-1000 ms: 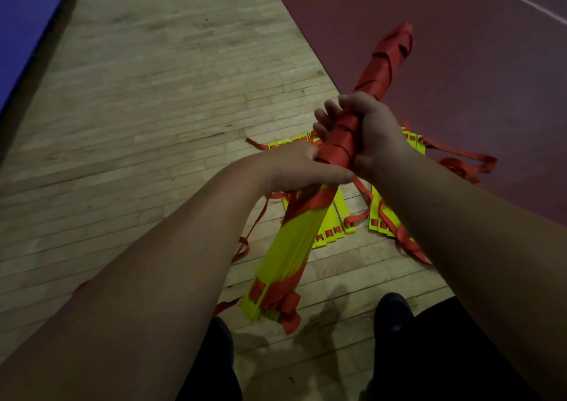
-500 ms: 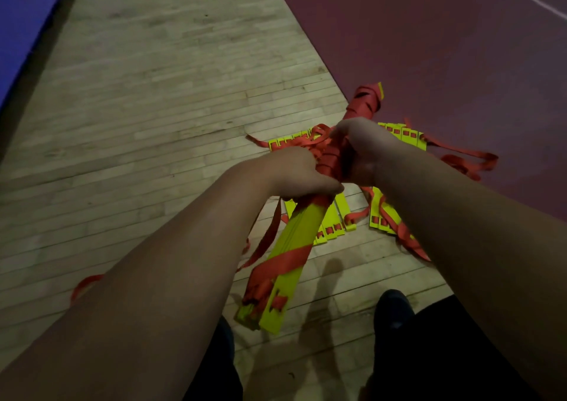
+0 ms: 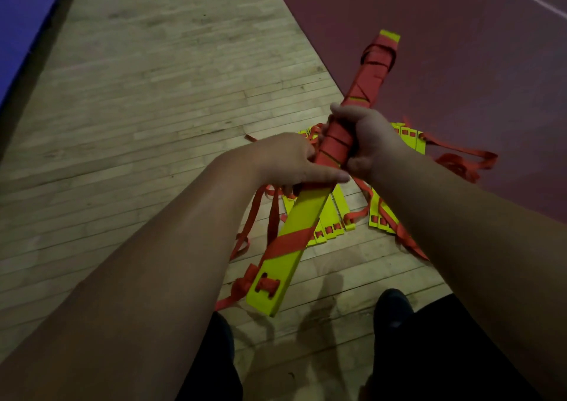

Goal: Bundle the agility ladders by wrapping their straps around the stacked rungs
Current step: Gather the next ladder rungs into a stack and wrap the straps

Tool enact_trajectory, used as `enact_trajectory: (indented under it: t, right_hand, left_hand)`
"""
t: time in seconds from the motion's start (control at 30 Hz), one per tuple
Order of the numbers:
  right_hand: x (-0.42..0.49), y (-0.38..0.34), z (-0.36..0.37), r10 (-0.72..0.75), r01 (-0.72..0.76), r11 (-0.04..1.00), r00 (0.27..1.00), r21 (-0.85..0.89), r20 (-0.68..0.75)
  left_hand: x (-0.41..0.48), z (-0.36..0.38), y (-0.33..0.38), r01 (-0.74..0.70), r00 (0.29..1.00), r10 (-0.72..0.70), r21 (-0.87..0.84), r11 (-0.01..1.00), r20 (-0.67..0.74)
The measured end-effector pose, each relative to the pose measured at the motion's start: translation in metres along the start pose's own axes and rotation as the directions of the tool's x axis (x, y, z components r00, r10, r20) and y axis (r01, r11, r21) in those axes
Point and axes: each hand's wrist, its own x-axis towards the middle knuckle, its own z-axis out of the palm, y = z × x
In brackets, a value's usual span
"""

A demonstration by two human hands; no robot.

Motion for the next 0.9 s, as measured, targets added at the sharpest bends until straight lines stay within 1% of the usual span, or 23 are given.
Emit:
enact_trajectory:
  t: [0.03,0.1,0.2,0.27,0.4,0.43,0.47,0.57,0.6,0.67,0.73,0.8,0.9]
  right_hand:
    - [0.002,0.003,0.000,0.007,-0.009,0.999,0.999,-0.040,-0.036]
    - [0.004,0.007,-0.001,0.019,-0.024,0.997,0.997,-0.067,-0.074]
    - [0.005,0.008,-0.001,0.010,-0.016,0.996,0.997,-0.084,-0.077]
    - [0.007,0.008,-0.001,-0.006,0.000,0.995,0.998,-0.097,-0.068]
    - [0.007,0.007,0.001,-0.010,0.005,0.996,0.998,-0.086,-0.058]
    - [0.007,0.006,0.001,-0.012,0.006,0.996,0.998,-0.092,-0.063]
    - [0.007,0.005,0.002,-0.015,0.008,0.995,0.998,-0.098,-0.066]
    - [0.006,0.004,0.004,-0.009,-0.004,0.993,0.995,-0.121,-0.099]
    - [0.007,0.004,0.003,-0.009,-0.008,0.987,0.994,-0.161,-0.106]
    - [0.009,0.007,0.000,-0.042,0.001,0.955,0.991,-0.298,-0.131]
    - [0.014,0.009,-0.003,-0.085,0.016,0.909,0.985,-0.417,-0.147]
    - [0.018,0.009,-0.006,-0.112,0.013,0.867,0.979,-0.498,-0.170]
    - [0.020,0.008,-0.010,-0.162,0.034,0.855,0.965,-0.517,-0.204]
  left_hand:
    - [0.000,0.002,0.001,0.009,1.000,-0.009,0.053,0.999,0.010]
    - [0.000,0.008,0.003,0.003,1.000,-0.003,0.066,0.998,0.008]
    - [0.004,0.015,0.004,0.007,0.996,-0.007,-0.001,1.000,-0.084]
    - [0.005,0.016,0.002,0.022,0.992,-0.026,-0.037,0.999,-0.120]
    - [0.005,0.014,0.000,0.054,0.992,-0.058,-0.043,0.998,-0.111]
    - [0.005,0.013,-0.001,0.064,0.991,-0.065,-0.009,0.998,-0.118]
    - [0.005,0.012,-0.001,0.076,0.989,-0.067,0.064,0.995,-0.134]
    - [0.006,0.008,-0.003,0.130,0.978,-0.061,0.355,0.926,-0.199]
    - [0.006,0.008,-0.006,0.140,0.978,-0.062,0.407,0.903,-0.198]
    - [0.007,0.010,-0.010,0.121,0.988,-0.061,0.475,0.872,-0.140]
    - [0.010,0.017,-0.014,0.088,0.995,-0.057,0.513,0.854,-0.076]
    - [0.013,0.023,-0.018,0.070,0.997,-0.043,0.492,0.868,-0.066]
    - [0.015,0.022,-0.018,0.047,0.996,-0.011,0.401,0.915,-0.091]
